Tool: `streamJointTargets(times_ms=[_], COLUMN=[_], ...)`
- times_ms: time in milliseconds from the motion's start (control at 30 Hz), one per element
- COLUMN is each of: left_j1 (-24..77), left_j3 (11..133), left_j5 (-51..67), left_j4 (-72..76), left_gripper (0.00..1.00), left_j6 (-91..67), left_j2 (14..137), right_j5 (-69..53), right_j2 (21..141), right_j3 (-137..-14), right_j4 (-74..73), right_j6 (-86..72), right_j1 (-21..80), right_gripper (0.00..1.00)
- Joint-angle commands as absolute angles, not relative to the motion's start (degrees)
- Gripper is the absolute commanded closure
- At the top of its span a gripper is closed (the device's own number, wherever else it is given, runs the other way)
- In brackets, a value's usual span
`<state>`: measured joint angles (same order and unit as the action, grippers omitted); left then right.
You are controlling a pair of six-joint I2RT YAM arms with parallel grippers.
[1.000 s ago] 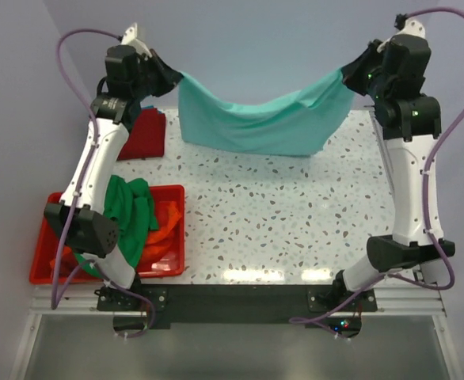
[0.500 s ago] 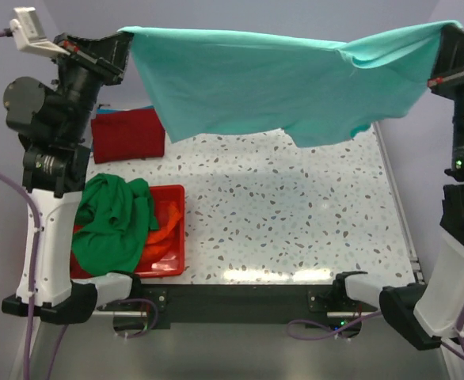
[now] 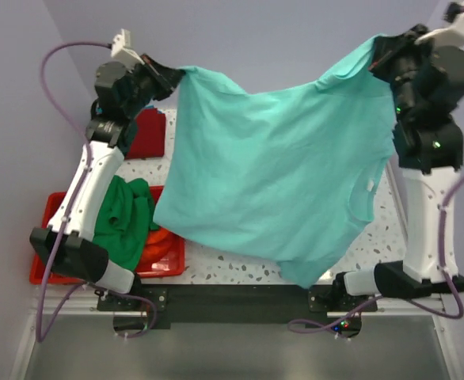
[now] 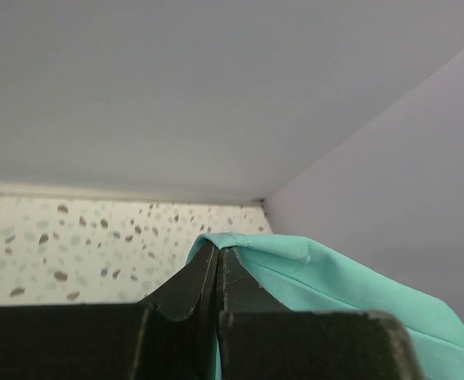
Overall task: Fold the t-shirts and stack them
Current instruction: Flatten the tshirt out
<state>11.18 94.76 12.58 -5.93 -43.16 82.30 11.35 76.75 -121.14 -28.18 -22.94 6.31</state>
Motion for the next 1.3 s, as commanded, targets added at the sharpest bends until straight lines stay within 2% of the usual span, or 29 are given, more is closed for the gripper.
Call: streamJointTargets(times_ms=[0, 200, 433, 733, 900, 1133, 1267], left_j1=[12.4, 12.7, 12.7, 12.8, 12.7, 12.8, 12.7], left_j3=[92.7, 93.3, 97.1, 91.3, 91.7, 96.1, 98.3], left_j5=[17.0, 20.0, 20.1, 20.0, 20.5, 19.1, 20.1], left_j4=[-7.0, -6.9, -5.3, 4.9, 3.7, 0.1, 0.1], left_gripper=[1.00, 1.00, 1.00, 1.00, 1.00, 1.00, 1.00], left_j6=[-44.2, -44.0, -44.8, -45.7, -42.9, -41.6, -43.3], left_j2=[85.9, 91.9, 91.6, 80.3, 74.0, 69.0, 69.9], right_j5=[12.7, 13.4, 15.0, 20.2, 23.5, 25.4, 26.6], right_j2=[81.5, 85.6, 84.2, 71.8, 66.7, 65.4, 66.4], right_j3=[-116.8, -116.1, -119.6, -119.7, -121.7, -126.6, -125.3], right_j4=[-30.1, -31.8, -33.7, -30.0, -27.6, -26.4, -26.7], right_j6=[-23.0, -20.8, -19.0, -16.4, -13.2, -10.6, -10.5], right_j1=[6.2, 5.6, 5.6, 5.7, 5.6, 5.6, 5.7], right_gripper=[1.00, 1.00, 1.00, 1.00, 1.00, 1.00, 1.00])
